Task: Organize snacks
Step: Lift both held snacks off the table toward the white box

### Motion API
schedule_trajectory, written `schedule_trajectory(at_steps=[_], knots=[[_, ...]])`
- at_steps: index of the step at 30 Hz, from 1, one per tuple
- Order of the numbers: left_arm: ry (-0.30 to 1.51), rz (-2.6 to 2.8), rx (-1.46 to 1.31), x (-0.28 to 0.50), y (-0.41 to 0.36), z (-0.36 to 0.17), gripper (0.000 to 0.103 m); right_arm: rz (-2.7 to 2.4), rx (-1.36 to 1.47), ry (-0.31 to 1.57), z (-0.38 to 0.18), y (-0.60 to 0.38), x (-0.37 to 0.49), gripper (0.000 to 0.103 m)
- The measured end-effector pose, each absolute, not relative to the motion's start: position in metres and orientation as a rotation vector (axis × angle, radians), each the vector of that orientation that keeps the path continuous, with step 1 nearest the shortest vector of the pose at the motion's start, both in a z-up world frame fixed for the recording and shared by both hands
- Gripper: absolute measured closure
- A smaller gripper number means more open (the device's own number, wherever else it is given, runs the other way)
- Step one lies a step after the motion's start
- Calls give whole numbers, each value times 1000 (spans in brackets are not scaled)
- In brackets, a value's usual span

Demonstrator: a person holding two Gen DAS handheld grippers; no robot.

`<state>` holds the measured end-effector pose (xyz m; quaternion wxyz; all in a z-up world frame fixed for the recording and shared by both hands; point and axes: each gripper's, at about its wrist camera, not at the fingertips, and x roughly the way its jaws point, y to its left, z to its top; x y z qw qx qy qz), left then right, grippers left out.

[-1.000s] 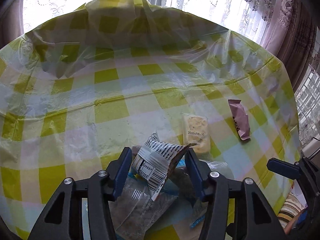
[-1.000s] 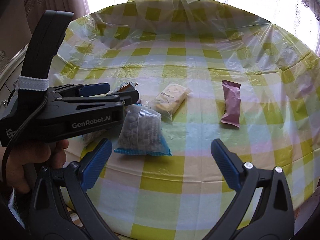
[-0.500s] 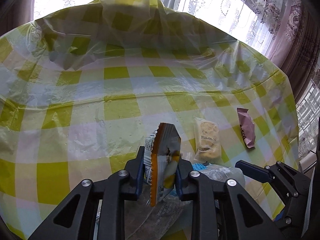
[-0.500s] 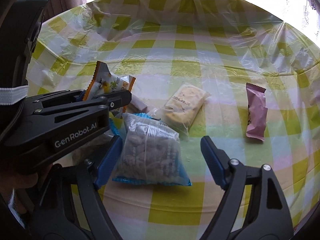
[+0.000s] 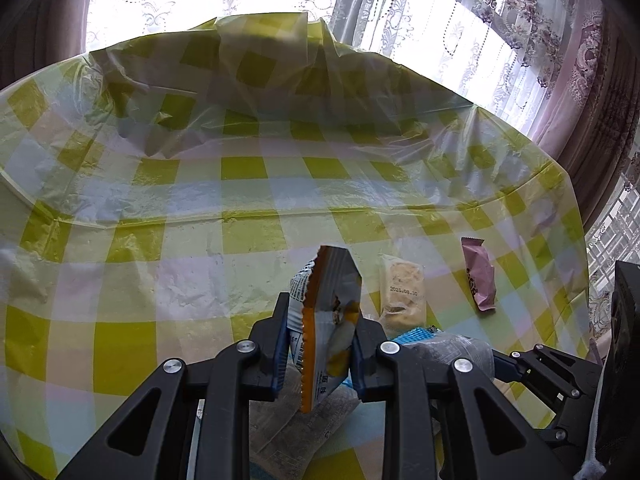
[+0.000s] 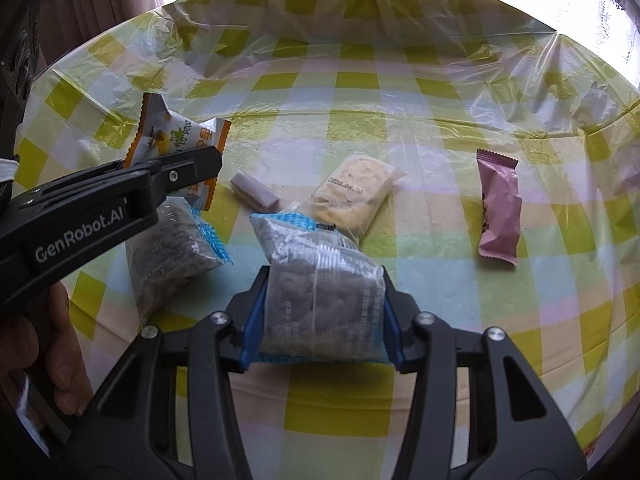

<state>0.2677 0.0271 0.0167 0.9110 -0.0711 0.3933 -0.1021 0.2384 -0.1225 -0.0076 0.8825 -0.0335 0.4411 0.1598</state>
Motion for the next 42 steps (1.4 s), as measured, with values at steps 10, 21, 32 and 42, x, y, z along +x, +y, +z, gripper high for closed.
schedule_trajectory(at_steps=[10, 21, 32, 42], knots=[[792, -258, -140, 240, -5, 35, 77, 280, -33, 903, 8, -161, 222, 51], [823, -370, -123, 211, -68, 41, 77, 205, 10, 908, 18, -222, 202, 51], [860, -514, -80, 187, -141, 42, 77, 114, 68, 915, 23, -297, 171, 51], [893, -657, -1, 166, -212, 43, 77, 2, 114, 934, 16, -371, 146, 51]])
